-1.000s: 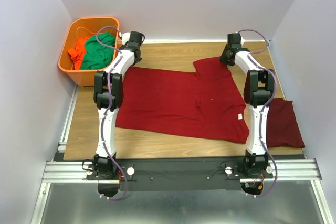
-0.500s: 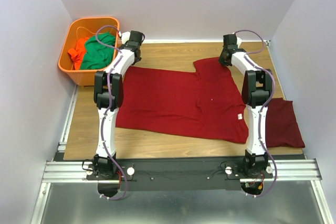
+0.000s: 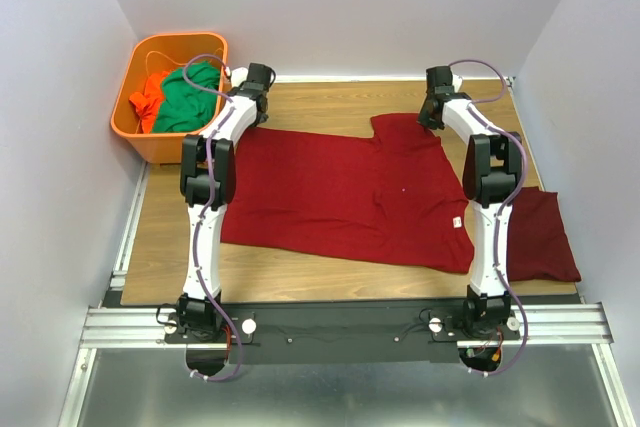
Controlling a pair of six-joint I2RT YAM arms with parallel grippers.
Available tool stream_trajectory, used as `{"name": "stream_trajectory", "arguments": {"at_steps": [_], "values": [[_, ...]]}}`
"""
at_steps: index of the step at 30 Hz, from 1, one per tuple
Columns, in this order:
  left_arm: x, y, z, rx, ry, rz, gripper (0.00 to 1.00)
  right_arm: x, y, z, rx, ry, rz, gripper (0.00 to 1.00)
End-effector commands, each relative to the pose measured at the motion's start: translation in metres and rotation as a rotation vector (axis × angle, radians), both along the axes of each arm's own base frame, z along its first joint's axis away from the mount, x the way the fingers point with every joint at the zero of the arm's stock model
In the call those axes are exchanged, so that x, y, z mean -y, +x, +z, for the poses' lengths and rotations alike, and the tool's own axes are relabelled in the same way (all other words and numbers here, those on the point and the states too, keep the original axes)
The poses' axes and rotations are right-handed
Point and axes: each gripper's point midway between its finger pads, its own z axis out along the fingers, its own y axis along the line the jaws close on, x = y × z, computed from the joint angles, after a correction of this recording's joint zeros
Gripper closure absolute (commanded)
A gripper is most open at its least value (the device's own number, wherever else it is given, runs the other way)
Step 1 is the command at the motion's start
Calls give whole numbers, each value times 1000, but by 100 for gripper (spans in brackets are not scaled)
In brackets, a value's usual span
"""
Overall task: Fold and stack the t-shirts
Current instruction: Fold the tshirt
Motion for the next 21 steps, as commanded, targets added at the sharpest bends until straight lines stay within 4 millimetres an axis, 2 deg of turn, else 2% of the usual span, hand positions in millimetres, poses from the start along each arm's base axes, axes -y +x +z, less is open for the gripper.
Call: {"name": "stream_trajectory", "arguments": {"at_steps": [1, 9, 12, 17, 21], "values": [[-10, 2, -10, -14, 26, 36, 59, -5, -12, 16, -14, 12, 1, 98], [-6, 3, -16, -20, -1, 34, 64, -7, -13, 28, 6, 17, 12, 98], [-4, 5, -14, -11, -12, 29, 72, -6, -14, 33, 14, 21, 12, 98], [2, 7, -8, 8, -43, 14, 99, -8, -13, 53, 53, 33, 17, 98], [5, 10, 8, 59, -63, 5, 100, -11, -11, 68, 84, 48, 23, 98]]}}
